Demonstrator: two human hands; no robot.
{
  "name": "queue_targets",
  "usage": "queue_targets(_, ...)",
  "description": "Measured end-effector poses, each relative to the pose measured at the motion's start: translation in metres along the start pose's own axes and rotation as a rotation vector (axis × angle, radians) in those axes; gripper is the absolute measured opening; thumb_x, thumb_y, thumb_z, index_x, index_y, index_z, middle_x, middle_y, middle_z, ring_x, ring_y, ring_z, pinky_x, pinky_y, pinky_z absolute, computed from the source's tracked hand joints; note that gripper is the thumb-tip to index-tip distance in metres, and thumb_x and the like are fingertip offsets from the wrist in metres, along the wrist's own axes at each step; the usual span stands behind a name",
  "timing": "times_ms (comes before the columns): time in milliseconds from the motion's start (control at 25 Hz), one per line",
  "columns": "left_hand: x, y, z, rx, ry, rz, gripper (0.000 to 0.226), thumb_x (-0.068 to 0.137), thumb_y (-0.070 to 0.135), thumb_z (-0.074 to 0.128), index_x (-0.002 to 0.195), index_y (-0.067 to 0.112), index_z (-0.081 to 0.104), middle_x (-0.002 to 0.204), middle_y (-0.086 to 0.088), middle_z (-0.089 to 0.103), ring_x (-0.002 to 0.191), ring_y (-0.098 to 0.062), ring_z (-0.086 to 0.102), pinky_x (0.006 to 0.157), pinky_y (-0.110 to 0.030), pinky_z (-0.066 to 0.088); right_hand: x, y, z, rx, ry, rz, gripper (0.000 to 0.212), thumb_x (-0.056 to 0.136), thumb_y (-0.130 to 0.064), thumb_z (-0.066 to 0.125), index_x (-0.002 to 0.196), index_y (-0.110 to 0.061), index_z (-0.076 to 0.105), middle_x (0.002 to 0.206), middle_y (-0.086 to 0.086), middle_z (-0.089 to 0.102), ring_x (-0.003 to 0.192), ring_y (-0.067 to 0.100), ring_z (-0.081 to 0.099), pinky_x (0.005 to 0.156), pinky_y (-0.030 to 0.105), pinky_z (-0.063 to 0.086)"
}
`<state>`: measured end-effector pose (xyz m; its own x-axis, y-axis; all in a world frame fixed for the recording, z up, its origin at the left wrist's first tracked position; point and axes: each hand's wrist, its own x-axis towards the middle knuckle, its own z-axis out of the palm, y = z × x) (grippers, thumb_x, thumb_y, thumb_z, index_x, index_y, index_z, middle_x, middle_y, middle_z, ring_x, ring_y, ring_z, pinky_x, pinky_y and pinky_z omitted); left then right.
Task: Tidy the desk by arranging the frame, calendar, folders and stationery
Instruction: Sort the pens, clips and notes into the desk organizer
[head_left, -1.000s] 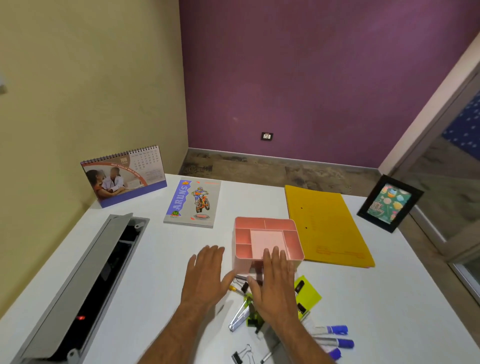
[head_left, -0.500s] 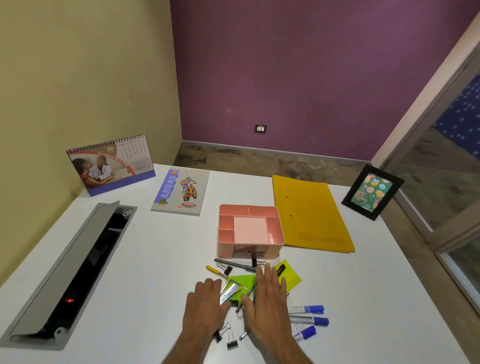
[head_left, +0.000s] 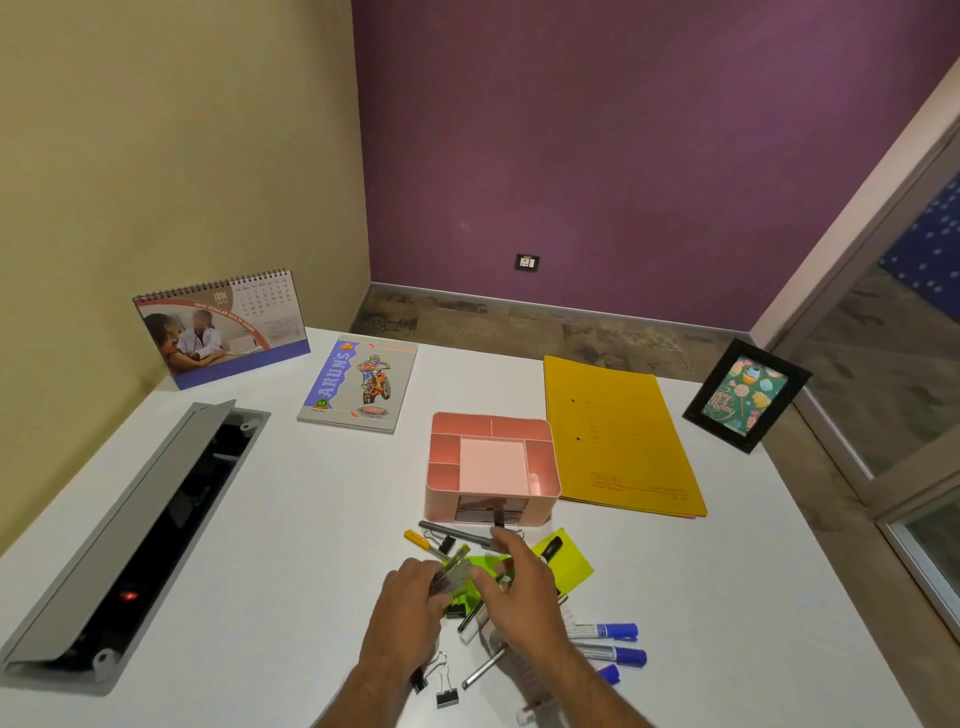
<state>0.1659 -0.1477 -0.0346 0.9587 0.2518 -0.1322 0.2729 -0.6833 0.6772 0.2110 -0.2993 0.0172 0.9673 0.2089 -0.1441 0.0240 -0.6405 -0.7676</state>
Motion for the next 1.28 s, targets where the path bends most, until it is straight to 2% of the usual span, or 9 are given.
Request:
queue_targets(120,0.001,0.020,-0.005,-0.206,0.065,0.078,0.029,0.089,0.018,0.064,0.110,0.037,0.060,0.103,0.020,0.054,0.101,-0.007,0.049,0.082,-0.019,0.039,0.013,-0.017,-0.010,0.267,-0.101,0.057,0.047,0.082,-0.027,0.073,0.123,-0.040,0.054,0.108,-0.009,0.067,0.090,0.009,0.066,0.067,0.015,0.053)
queue_targets(280,0.006,0.037,-0.013,-0.312,0.082,0.176,0.033,0.088,0.016,0.067,0.110,0.040,0.060,0.106,0.023,0.056,0.101,-0.002,0.053,0.083,-0.015,0.043,0.029,-0.030,-0.026,0.278,-0.017,0.037,0.030,0.081,-0.013,0.073,0.107,-0.027,0.066,0.086,-0.003,0.072,0.075,0.010,0.070,0.058,0.018,0.055)
queue_targets(400,0.011,0.042,-0.014,-0.436,0.083,0.095,0.039,0.082,0.024,0.076,0.114,0.037,0.057,0.107,0.018,0.059,0.097,-0.002,0.058,0.081,-0.021,0.048,0.040,-0.034,-0.038,0.201,-0.007,-0.010,0.028,0.078,-0.010,0.074,0.101,-0.024,0.067,0.073,-0.002,0.067,0.068,0.010,0.067,0.058,0.027,0.058)
queue_targets(520,0.012,0.044,-0.011,-0.427,0.093,-0.057,0.040,0.076,0.025,0.081,0.103,0.034,0.054,0.096,0.013,0.058,0.086,-0.009,0.058,0.070,-0.020,0.046,0.054,-0.042,-0.055,0.140,0.114,-0.076,0.028,0.076,-0.011,0.073,0.097,-0.028,0.067,0.065,-0.006,0.066,0.067,0.002,0.063,0.063,0.023,0.053)
queue_targets(680,0.001,0.040,0.006,-0.137,-0.131,0.040,0.024,0.077,0.042,0.073,0.085,0.033,0.052,0.084,0.013,0.054,0.078,-0.010,0.052,0.065,-0.023,0.041,0.078,-0.061,-0.071,0.126,0.260,-0.147,0.030,0.078,-0.013,0.074,0.103,-0.026,0.066,0.078,-0.010,0.068,0.074,0.002,0.063,0.064,0.022,0.054)
queue_targets(800,-0.005,0.045,0.023,0.139,-0.298,0.122,0.036,0.078,0.055,0.066,0.100,0.029,0.057,0.101,0.008,0.056,0.095,-0.015,0.052,0.078,-0.031,0.041,0.093,-0.073,-0.067,0.054,0.298,-0.192,0.030,0.080,-0.016,0.072,0.108,-0.026,0.066,0.092,-0.003,0.072,0.083,0.010,0.066,0.069,0.022,0.055)
queue_targets(920,-0.009,0.052,0.035,0.299,-0.329,0.106,0.040,0.081,0.052,0.063,0.106,0.021,0.059,0.113,0.000,0.056,0.106,-0.023,0.053,0.084,-0.035,0.044,0.100,-0.081,-0.052,0.005,0.284,-0.170,0.033,0.085,-0.013,0.069,0.116,-0.023,0.065,0.103,0.001,0.072,0.090,0.013,0.066,0.061,-0.001,0.041)
queue_targets(1000,-0.009,0.052,0.039,0.357,-0.349,0.123,0.035,0.087,0.044,0.060,0.109,0.017,0.059,0.118,-0.004,0.055,0.109,-0.026,0.053,0.087,-0.038,0.046,0.101,-0.087,-0.040,-0.025,0.251,-0.162,0.037,0.087,-0.011,0.065,0.121,-0.024,0.063,0.109,0.000,0.071,0.096,0.014,0.065,0.062,-0.005,0.035)
queue_targets(1280,-0.010,0.051,0.031,0.362,-0.323,0.206,0.035,0.089,0.028,0.043,0.117,0.013,0.057,0.122,-0.006,0.053,0.115,-0.027,0.050,0.089,-0.040,0.048,0.123,-0.095,-0.006,-0.291,0.069,-0.191,0.053,0.088,-0.003,0.061,0.136,-0.023,0.053,0.123,0.006,0.062,0.109,0.024,0.061,0.092,0.029,0.050)
